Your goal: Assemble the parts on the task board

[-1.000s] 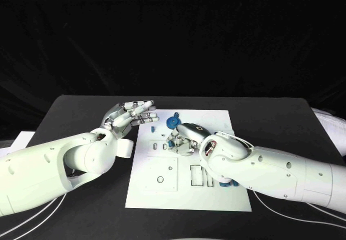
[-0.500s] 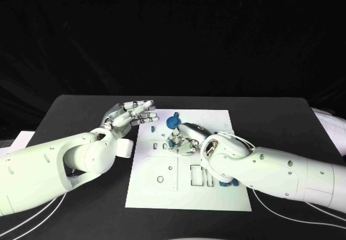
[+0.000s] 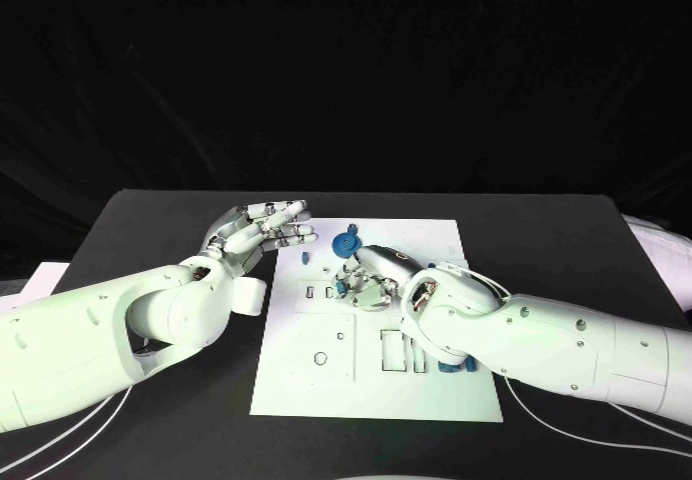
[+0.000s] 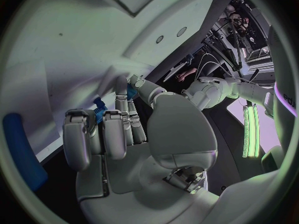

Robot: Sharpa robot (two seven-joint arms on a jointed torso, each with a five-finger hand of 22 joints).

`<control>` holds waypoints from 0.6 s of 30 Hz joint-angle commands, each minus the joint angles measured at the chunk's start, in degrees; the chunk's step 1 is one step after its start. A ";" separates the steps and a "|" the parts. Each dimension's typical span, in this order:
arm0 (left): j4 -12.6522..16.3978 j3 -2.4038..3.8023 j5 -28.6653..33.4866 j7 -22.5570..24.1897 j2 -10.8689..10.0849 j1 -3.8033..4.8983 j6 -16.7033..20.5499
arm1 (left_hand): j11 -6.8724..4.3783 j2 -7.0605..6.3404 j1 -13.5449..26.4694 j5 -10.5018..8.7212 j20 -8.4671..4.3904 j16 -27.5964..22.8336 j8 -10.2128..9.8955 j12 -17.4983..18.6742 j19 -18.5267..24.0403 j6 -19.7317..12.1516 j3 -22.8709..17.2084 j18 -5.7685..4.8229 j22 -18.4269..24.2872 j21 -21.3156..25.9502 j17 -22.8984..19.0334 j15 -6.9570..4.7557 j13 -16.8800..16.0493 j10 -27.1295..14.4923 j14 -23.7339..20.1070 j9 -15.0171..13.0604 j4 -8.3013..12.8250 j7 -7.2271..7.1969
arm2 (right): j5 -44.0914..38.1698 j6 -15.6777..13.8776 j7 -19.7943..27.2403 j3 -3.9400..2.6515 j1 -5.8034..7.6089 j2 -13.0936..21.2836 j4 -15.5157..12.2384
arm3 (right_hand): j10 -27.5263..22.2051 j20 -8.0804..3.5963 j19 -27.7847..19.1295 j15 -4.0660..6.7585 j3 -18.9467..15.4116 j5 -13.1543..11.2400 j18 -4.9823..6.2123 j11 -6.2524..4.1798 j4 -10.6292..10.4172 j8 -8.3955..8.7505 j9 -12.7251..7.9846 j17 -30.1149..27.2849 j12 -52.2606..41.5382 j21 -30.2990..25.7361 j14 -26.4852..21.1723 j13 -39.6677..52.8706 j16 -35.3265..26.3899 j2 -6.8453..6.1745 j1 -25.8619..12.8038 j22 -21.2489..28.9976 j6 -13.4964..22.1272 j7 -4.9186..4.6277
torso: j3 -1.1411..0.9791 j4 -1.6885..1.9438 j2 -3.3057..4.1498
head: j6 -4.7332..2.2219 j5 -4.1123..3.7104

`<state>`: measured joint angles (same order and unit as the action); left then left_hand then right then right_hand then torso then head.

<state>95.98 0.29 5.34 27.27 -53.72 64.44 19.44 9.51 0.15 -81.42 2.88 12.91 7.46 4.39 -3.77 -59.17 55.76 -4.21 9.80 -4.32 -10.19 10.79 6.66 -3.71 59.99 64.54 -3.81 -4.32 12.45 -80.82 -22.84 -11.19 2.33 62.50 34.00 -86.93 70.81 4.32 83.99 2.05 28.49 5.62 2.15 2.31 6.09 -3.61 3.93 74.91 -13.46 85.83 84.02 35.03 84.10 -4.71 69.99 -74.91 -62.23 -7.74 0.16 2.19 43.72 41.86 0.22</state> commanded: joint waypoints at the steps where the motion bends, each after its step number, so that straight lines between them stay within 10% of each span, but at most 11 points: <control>1: 0.07 0.04 0.08 0.34 0.06 0.04 -0.99 | 0.06 0.45 -0.02 0.32 -0.06 -0.35 -0.27 0.17 -0.30 0.14 -0.01 0.64 0.05 0.31 0.05 0.05 0.02 0.09 0.51 0.08 0.25 0.01 | 0.30 0.56 0.56 0.04 -0.07 0.06 0.09 | 0.26 0.16 0.36 -0.45 0.35 0.10 0.18 0.37 0.00 -0.01 -0.09 2.38 0.40 -0.21 3.63 -0.48 -0.41 -0.64 0.11 -4.52 0.38 -0.06 | 0.02 -0.03 0.02 | 0.08 0.01; 18: 0.11 0.04 0.08 0.23 0.02 0.04 -1.04 | 0.06 0.45 -0.02 0.32 -0.06 -0.35 -0.27 0.17 -0.30 0.14 -0.01 0.64 0.05 0.31 0.05 0.05 0.02 0.09 0.51 0.08 0.25 0.01 | 0.84 2.54 0.61 0.04 -0.06 0.17 0.38 | -1.09 0.88 0.01 -1.24 -0.23 0.49 0.32 1.32 -0.58 -0.07 -0.05 1.71 5.07 -0.52 3.47 -5.99 -0.79 -1.36 -0.35 -3.90 1.26 -0.73 | 0.04 -0.01 0.02 | 0.20 -0.11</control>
<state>95.97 0.29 5.35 27.22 -53.75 64.44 19.44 9.51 0.15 -81.42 2.88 12.91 7.48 4.39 -3.78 -59.17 55.76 -4.21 9.79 -4.33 -10.19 10.78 6.65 -3.71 59.99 64.54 -3.81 -4.32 12.45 -80.05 -22.38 -10.38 2.17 62.67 34.15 -86.84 69.98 4.75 83.99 1.21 28.30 5.89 2.15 3.56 5.91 -3.62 3.90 74.94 -8.65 85.61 84.02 29.31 83.53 -5.45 69.68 -74.90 -61.49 -8.46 0.19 2.19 43.74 42.04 0.11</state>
